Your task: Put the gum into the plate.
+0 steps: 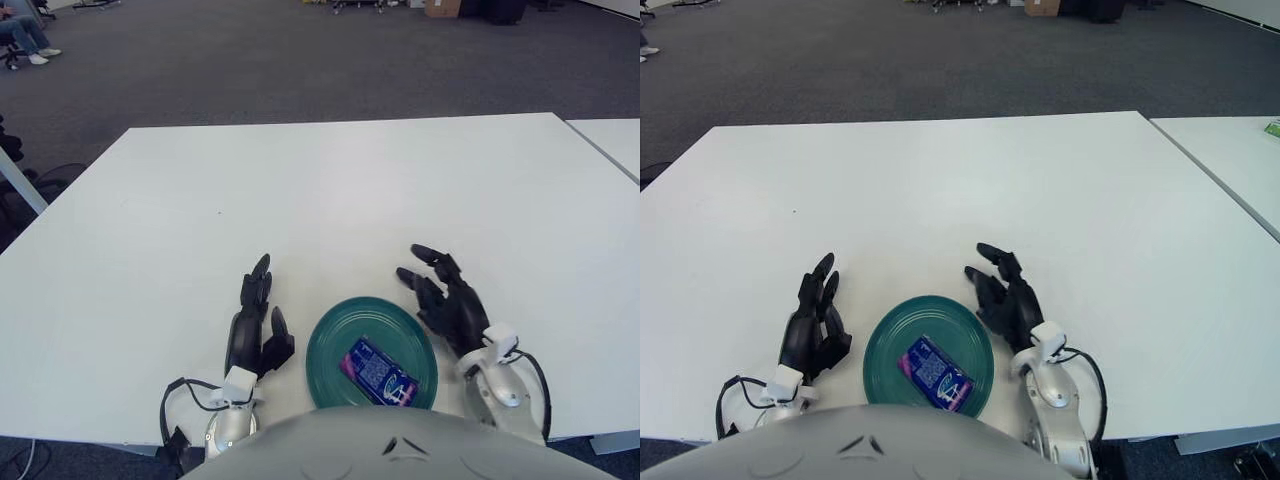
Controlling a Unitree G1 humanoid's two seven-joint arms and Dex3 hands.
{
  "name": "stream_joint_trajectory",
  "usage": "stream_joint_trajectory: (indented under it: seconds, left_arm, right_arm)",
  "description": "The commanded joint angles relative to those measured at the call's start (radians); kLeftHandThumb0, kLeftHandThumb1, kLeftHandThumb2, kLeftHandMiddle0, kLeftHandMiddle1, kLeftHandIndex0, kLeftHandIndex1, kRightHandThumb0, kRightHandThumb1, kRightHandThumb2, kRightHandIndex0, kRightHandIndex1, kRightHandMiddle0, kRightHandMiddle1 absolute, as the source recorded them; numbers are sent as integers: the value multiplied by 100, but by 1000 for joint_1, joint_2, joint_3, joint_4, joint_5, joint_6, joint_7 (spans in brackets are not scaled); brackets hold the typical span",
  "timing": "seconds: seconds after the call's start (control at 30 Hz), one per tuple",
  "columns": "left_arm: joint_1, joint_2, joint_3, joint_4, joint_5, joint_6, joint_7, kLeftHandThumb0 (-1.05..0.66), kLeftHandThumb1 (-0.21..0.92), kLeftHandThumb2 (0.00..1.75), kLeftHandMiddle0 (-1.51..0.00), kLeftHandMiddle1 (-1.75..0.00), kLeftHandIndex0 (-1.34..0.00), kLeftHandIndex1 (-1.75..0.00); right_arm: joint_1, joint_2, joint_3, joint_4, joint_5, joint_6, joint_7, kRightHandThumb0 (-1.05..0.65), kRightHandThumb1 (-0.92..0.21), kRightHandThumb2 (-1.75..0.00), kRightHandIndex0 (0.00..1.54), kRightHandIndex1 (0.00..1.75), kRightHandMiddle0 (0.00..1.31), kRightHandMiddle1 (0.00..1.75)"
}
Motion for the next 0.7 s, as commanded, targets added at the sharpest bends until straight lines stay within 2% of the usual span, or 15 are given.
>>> stream_joint_trajectory:
  seconds: [0.0,0.2,0.47,0.53,0.67]
  left_arm:
    - [-11,6,8,35,-68,-6,-42,-101,92,106,-46,-2,-5,-79]
    - [-25,22,6,51,-145,-23,-110,-103,92,104,-41,0,-3,-80]
    - [-39,23,8,40,-145,-10,-137,-105,92,102,-32,0,0,-74]
    - [-41,22,10,42,-141,-11,-138,-104,92,102,-30,0,0,-71]
    - [-36,17,11,40,-133,-12,-134,-104,92,102,-28,0,0,-68]
  right_arm:
    - [91,-78,11,21,-64,-68,-6,-78,-92,-73,22,2,0,46]
    - [79,-90,17,74,-208,-177,-60,-82,-92,-76,13,0,0,30]
    - [52,-80,4,160,-454,-280,-253,-88,-92,-81,7,0,0,19]
    - [47,-78,2,175,-485,-291,-284,-89,-92,-81,7,0,0,19]
    - [44,-67,-2,185,-473,-275,-286,-89,-92,-81,6,0,0,17]
